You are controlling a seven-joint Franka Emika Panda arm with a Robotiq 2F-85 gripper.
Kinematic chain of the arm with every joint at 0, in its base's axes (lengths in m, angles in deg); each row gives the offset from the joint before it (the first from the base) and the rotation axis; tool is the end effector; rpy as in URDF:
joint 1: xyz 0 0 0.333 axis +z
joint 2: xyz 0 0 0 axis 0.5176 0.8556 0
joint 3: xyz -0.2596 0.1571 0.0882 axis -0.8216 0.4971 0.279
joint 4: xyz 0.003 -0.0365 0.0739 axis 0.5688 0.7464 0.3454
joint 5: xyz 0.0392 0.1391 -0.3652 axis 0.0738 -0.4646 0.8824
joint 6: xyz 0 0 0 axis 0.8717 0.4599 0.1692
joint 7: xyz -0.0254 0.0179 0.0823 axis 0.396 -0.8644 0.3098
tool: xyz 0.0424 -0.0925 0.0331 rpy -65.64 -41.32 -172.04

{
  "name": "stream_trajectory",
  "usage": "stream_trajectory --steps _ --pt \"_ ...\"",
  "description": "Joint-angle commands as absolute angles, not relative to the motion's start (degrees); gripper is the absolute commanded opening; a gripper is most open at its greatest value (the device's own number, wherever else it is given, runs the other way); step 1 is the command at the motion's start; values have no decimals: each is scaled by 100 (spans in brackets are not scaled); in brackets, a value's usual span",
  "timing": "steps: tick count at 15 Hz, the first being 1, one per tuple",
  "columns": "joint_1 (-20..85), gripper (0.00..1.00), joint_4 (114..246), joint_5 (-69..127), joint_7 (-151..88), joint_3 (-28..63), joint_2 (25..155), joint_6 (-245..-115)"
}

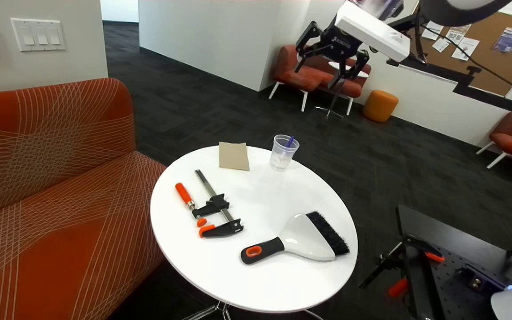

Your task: Take the pen out of the cup and put it in the center of the table

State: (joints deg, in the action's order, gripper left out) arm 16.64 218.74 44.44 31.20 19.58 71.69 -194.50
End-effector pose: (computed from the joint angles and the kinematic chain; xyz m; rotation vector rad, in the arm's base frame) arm 0.5199 -0.1425 0.4016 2.5073 -1.7200 0.6190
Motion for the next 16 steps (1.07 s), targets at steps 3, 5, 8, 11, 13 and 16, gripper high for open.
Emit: stream_trajectory --steps 3,5,8,11,13,16 --pt "2013 100 20869 5196 5210 1450 8168 -18889" --pt "2162 100 20666 5136 5771 1245 8470 -18835" --pt "2369 100 20422 5075 6431 939 8913 -18917" --pt "2564 100 20254 5120 6991 650 9322 -19015" --pt "2690 100 20176 5155 7267 469 9556 -19039" --pt "2804 100 20148 5153 7403 270 9792 -19125"
